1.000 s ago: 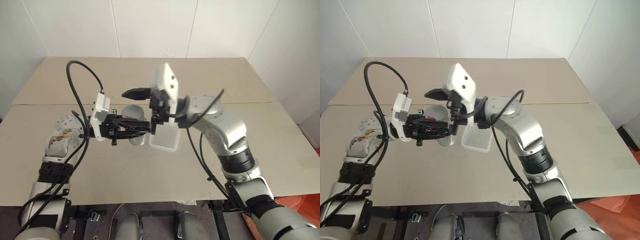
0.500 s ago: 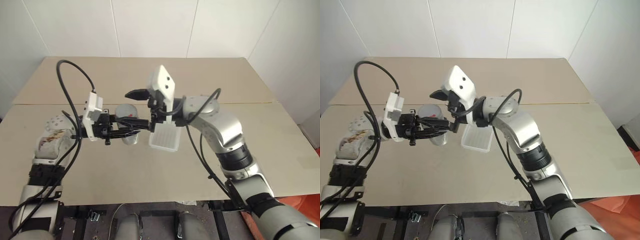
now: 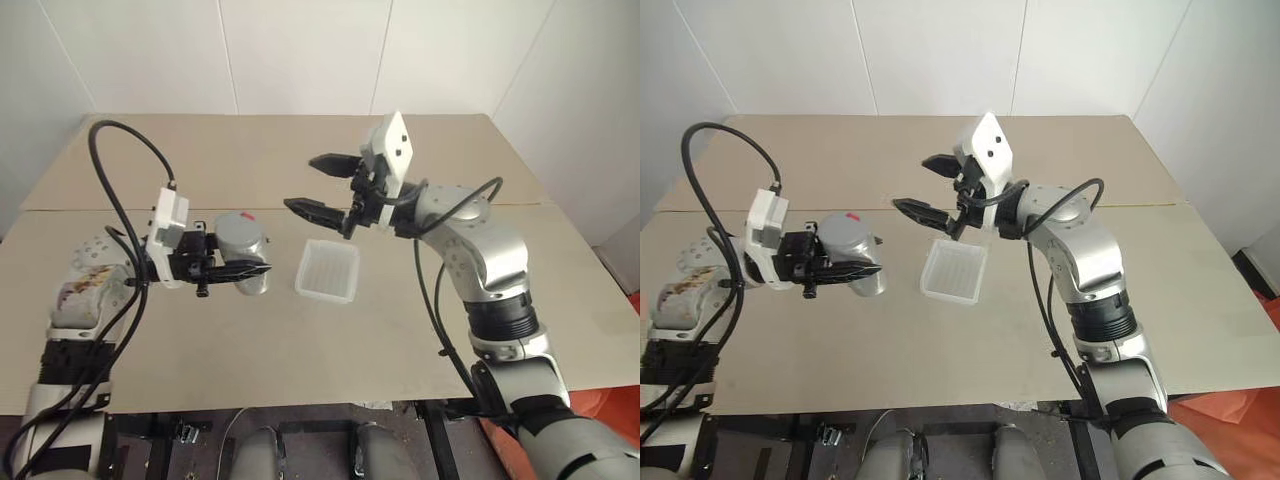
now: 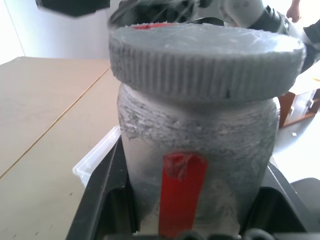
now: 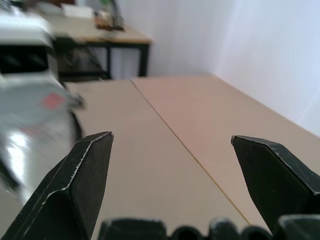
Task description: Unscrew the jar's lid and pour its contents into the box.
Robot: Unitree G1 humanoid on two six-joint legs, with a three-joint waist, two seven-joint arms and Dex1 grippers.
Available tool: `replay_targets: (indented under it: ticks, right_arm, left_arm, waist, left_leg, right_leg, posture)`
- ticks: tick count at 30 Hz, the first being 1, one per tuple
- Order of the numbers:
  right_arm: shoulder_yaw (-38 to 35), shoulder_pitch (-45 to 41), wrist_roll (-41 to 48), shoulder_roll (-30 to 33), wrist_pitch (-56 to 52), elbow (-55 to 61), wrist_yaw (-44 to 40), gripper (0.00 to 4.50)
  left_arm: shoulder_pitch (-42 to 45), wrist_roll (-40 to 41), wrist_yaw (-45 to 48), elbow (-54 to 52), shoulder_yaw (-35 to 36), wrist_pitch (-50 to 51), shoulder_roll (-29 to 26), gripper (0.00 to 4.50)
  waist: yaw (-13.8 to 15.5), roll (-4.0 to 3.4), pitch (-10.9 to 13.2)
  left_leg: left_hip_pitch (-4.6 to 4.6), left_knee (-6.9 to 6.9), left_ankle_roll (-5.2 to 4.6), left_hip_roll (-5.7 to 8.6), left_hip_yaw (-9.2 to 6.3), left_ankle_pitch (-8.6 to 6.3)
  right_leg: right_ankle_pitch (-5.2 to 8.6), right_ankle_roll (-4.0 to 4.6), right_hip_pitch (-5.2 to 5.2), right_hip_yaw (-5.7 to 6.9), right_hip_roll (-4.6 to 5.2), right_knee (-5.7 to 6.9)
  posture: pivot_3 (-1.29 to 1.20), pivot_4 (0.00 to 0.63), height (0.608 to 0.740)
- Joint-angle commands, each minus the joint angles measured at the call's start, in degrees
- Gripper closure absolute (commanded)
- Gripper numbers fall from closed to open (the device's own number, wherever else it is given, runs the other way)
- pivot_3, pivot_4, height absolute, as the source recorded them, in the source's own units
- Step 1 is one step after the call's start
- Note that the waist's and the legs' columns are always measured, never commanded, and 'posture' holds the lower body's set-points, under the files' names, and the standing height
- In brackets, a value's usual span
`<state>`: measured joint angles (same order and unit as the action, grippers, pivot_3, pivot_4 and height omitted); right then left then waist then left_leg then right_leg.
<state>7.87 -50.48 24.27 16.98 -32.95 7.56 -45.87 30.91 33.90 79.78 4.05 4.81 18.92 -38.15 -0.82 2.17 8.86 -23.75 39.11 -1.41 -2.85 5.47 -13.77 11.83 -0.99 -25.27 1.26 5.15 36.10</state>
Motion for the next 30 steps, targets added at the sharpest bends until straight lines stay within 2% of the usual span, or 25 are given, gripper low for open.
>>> replay_targets:
  ticks: [1,11,22,30]
  right_arm:
    - [1.19,-2.36,1.98,-2.23,-1.08,4.86,0.64,0.05]
    - [7.41,-4.64,-4.13,-5.03,-0.13,1.46,2.42,0.05]
    - [4.46,-4.62,-4.13,-3.16,-0.43,-0.07,2.30,0.05]
    - [0.35,-2.96,-1.91,2.01,-0.58,-0.16,1.01,0.05]
  left_arm:
    - [2.98,-0.24,-1.01,1.02,-0.84,-1.15,2.22,2.57]
    - [5.62,-1.59,0.28,3.97,-2.26,-2.54,4.53,2.57]
    - [5.13,-1.72,1.22,3.83,-1.74,-2.66,3.68,2.57]
    - [5.45,-1.79,2.97,4.62,-1.54,-3.41,1.86,2.57]
  waist:
    - [0.02,0.00,0.00]
    - [0.02,0.00,0.00]
    - [0.01,0.00,0.00]
    - [0.03,0.00,0.00]
  left_leg:
    - [0.00,0.01,0.00,0.00,0.00,0.00]
    - [0.00,0.01,0.00,0.01,0.00,0.00]
    - [0.00,0.02,0.00,0.01,-0.02,0.00]
    - [-0.01,0.01,0.00,0.01,-0.03,0.00]
  right_leg:
    - [0.00,0.00,0.00,0.00,0.00,0.01]
    - [0.00,0.00,0.02,0.02,0.00,0.00]
    - [0.00,0.00,0.02,0.03,0.01,0.01]
    - [0.00,0.00,0.02,0.03,0.01,-0.01]
  posture:
    - [0.00,0.150,0.740]
    - [0.00,0.150,0.740]
    - [0.00,0.150,0.740]
    - [0.00,0.150,0.740]
